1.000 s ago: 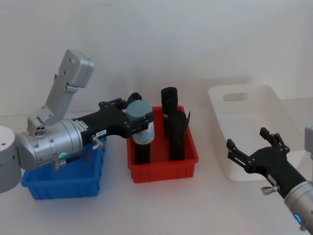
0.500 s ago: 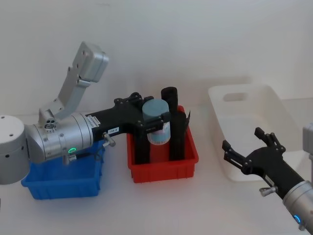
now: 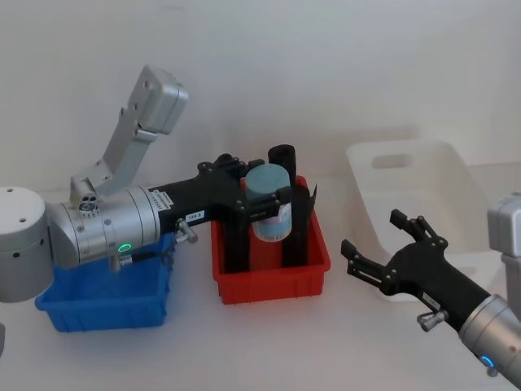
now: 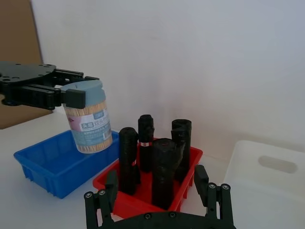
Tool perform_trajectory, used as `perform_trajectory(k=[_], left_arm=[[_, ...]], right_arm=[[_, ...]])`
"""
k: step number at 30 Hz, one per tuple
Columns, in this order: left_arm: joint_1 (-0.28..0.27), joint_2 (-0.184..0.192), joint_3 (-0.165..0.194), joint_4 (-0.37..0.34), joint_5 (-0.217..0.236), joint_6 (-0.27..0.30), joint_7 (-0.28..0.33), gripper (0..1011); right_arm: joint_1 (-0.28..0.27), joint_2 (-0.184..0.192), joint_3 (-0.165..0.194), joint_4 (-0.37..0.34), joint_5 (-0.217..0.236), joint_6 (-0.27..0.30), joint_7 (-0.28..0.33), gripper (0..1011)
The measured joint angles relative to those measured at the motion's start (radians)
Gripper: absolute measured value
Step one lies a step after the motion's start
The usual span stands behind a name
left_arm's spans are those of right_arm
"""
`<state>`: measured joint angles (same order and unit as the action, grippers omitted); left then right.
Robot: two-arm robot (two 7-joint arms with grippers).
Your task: Pick the cotton swabs from the blue box and place them into the white box.
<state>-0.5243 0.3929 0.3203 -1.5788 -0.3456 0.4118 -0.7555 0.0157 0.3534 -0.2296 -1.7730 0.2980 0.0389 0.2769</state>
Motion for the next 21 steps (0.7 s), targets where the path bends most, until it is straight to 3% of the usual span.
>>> perform_trajectory(k=[10, 21], left_arm=[[-0.003, -0.001, 0.001, -0.001, 0.001, 0.002, -0.006, 670], [-0.004, -0.002, 0.002, -0.001, 0.001, 0.003, -0.009, 670]], right_arm=[[0.042, -0.002, -0.012, -0.001, -0.013, 0.013, 0.137, 1002], [0.125, -0.027, -0.032, 0.036, -0.054, 0.027, 0.283, 1002]])
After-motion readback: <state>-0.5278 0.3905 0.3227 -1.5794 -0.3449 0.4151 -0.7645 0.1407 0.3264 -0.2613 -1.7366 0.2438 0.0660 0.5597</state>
